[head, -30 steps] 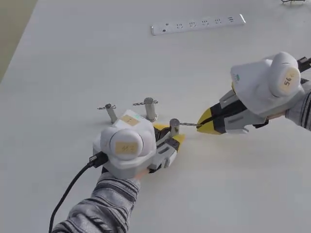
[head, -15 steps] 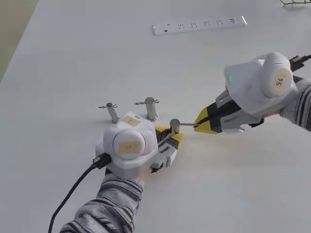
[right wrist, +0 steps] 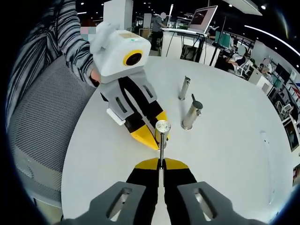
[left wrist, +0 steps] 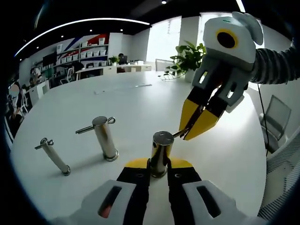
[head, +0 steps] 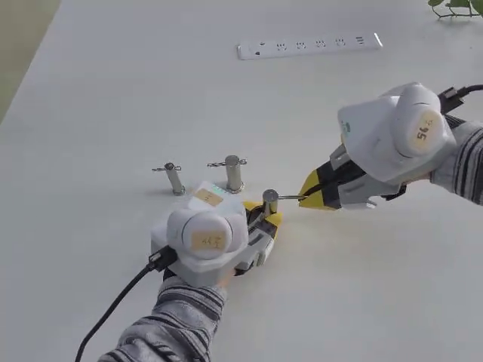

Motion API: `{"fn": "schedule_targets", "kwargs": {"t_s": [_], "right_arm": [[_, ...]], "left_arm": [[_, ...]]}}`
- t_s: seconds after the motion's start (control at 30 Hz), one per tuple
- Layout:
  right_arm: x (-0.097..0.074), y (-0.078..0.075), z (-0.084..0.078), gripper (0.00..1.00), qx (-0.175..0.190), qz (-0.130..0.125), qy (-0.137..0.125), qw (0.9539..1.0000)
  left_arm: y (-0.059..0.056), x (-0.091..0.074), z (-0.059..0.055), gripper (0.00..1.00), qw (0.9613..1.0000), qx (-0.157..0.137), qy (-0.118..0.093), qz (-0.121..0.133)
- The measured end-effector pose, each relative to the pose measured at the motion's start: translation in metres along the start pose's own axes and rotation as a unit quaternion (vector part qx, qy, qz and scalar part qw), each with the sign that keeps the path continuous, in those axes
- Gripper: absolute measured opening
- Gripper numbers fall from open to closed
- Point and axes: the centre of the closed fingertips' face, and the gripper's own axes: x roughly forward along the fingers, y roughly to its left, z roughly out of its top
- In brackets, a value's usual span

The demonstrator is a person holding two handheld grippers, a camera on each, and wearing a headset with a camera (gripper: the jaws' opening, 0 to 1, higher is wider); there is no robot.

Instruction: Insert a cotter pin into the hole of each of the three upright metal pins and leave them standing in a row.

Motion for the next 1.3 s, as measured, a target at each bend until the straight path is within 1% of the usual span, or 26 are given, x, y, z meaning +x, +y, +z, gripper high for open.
{"fn": "schedule_targets", "kwargs": {"t_s": [0.2,0.43,0.57,0.67,0.73,0.77,0.8,0.87,0.93,1.03,1.1,1.17,1.23,1.3], "right_arm": [[0.005,-0.002,0.008,0.00,-0.001,0.003,0.000,1.0000],[0.011,-0.003,0.013,0.00,0.005,0.002,0.002,1.0000],[0.013,-0.004,0.014,0.00,-0.004,0.001,0.002,1.0000],[0.014,-0.007,0.016,0.00,0.008,-0.004,0.002,1.0000],[0.013,-0.009,0.014,0.00,0.029,-0.005,0.005,0.9996],[0.012,-0.010,0.014,0.00,0.028,-0.008,0.002,0.9996],[0.011,-0.011,0.015,0.03,0.028,-0.010,-0.001,0.9996],[0.007,-0.009,0.017,0.06,0.041,-0.010,-0.004,0.9991],[0.004,-0.010,0.013,0.05,0.047,-0.011,-0.008,0.9988],[-0.001,-0.008,0.013,0.05,0.056,-0.013,-0.011,0.9983],[-0.002,-0.009,0.010,0.03,0.054,-0.017,-0.009,0.9984],[-0.002,-0.009,0.009,0.00,0.047,-0.016,-0.011,0.9987],[-0.002,-0.007,0.009,0.00,0.053,-0.016,-0.009,0.9984],[-0.002,-0.006,0.009,0.00,0.052,-0.017,-0.007,0.9985]], "left_arm": [[0.000,0.001,0.000,0.10,1.0000,0.004,0.002,-0.002],[0.000,0.001,0.000,0.10,1.0000,-0.003,0.000,-0.001],[0.000,0.001,0.000,0.10,1.0000,-0.008,-0.004,0.001],[0.000,0.002,0.000,0.10,1.0000,-0.008,-0.004,0.000],[0.000,0.002,0.000,0.10,1.0000,-0.009,-0.004,0.000],[0.000,0.002,0.000,0.10,0.9999,-0.009,-0.004,0.000],[0.000,0.002,0.000,0.10,0.9999,-0.010,-0.004,0.001],[0.000,0.002,0.000,0.10,0.9999,-0.011,-0.005,0.000],[0.000,0.002,-0.001,0.10,0.9999,-0.010,-0.005,0.000],[0.000,0.002,-0.001,0.11,0.9999,-0.012,-0.005,0.000],[0.000,0.002,-0.001,0.11,0.9999,-0.012,-0.005,0.000],[0.000,0.002,-0.001,0.11,0.9999,-0.010,-0.006,0.001],[0.000,0.002,-0.001,0.11,0.9999,-0.013,-0.007,0.001],[0.000,0.002,-0.001,0.10,0.9999,-0.012,-0.007,0.000]]}}
